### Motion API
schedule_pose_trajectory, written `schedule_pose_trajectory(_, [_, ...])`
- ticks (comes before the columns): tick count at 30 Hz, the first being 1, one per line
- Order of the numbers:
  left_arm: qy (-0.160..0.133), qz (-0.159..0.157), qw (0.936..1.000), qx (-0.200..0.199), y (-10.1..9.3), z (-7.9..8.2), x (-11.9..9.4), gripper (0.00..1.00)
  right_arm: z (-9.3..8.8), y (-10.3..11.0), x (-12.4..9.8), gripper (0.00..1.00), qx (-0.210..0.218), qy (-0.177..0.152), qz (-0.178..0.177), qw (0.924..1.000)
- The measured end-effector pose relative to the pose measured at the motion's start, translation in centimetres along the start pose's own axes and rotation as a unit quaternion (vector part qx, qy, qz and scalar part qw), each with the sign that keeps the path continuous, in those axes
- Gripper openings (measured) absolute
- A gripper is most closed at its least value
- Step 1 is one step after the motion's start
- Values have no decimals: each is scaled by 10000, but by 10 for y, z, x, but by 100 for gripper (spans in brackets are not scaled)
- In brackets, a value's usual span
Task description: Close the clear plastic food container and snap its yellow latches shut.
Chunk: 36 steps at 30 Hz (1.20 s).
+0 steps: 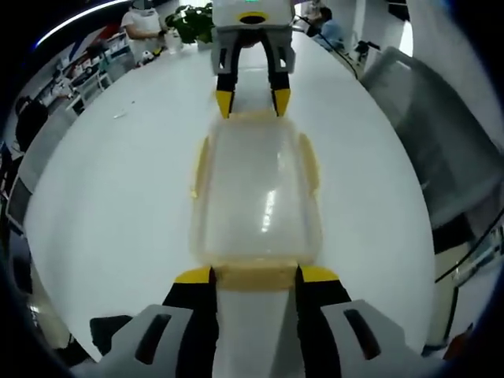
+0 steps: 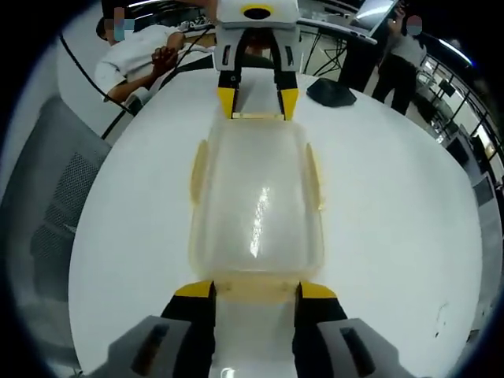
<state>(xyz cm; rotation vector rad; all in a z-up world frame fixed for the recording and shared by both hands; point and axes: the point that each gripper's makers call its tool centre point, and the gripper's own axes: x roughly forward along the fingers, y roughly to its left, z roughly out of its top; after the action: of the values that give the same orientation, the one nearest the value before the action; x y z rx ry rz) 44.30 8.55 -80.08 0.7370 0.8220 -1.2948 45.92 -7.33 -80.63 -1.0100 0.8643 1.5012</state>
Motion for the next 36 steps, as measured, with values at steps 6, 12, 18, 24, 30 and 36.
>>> schedule_pose_trajectory(6, [361,12,9993,-73,-1,3,1,35,0,0,0,35,-49,46,10,10000])
schedule_pose_trajectory(12, [522,38,9986,-79,1,2,-3,34,3,-4,0,34,-27,-23,13,10000])
schedule_pose_trajectory(18, [485,109,9987,-87,4,13,-15,34,5,-9,-16,34,-58,-127,-25,9999])
schedule_pose_trajectory(24, [509,134,9986,-82,7,21,-18,34,4,-8,-28,34,-100,-112,-83,9999])
schedule_pose_trajectory(30, [426,193,9988,-120,9,34,-20,34,-2,-9,-43,34,-144,-111,-133,9997])
schedule_pose_trajectory(36, [463,165,9987,-106,12,46,-20,34,-9,-9,-54,34,-125,-64,-146,9998])
